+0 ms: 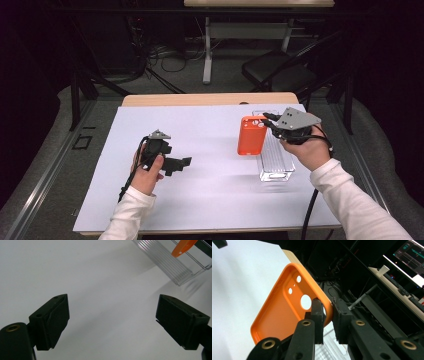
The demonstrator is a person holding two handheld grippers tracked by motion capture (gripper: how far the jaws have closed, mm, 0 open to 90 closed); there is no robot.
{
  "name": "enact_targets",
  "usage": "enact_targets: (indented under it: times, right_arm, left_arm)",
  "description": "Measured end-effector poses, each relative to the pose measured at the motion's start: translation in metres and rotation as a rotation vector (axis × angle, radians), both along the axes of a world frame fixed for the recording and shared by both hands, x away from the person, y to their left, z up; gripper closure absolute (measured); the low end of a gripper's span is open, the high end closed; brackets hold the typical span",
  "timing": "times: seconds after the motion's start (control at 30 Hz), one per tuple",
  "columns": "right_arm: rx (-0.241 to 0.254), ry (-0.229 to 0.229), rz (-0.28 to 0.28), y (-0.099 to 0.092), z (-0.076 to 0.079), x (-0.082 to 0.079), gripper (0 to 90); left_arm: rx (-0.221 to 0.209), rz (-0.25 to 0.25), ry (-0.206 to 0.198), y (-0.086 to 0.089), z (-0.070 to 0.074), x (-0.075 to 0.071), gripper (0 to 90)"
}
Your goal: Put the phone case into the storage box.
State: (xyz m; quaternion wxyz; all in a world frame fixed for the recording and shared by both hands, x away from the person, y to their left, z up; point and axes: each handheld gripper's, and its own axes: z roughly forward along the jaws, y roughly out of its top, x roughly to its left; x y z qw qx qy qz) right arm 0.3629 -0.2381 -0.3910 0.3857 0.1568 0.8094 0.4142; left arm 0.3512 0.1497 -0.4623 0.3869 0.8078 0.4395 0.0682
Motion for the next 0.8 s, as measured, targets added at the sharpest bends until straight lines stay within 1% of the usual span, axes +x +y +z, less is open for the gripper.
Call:
enact_targets:
  times: [0.1, 0.33, 0.47, 0.5, 0.8]
  right_arm:
    - [0.005, -0.004, -0.017, -0.008, 0.001, 0.001, 80.4]
    - [0.004, -0.004, -0.035, -0.018, 0.001, 0.004, 80.4]
    - [-0.008, -0.009, -0.031, -0.021, 0.002, 0.005, 80.4]
    - [-0.016, -0.013, -0.030, -0.023, 0.001, 0.006, 80.4]
    - [-0.027, -0.017, -0.044, -0.031, 0.004, 0.009, 80.4]
  left_arm:
    - [-0.008, 0.006, -0.004, 0.001, 0.000, 0.000, 11.9]
    - [-0.010, 0.006, 0.000, 0.004, 0.002, 0.000, 11.9]
    - [-0.012, 0.005, 0.001, 0.004, 0.002, 0.000, 11.9]
    - [-0.016, 0.004, 0.009, 0.004, 0.002, 0.000, 11.9]
    - [-0.013, 0.004, 0.008, 0.003, 0.001, 0.000, 11.9]
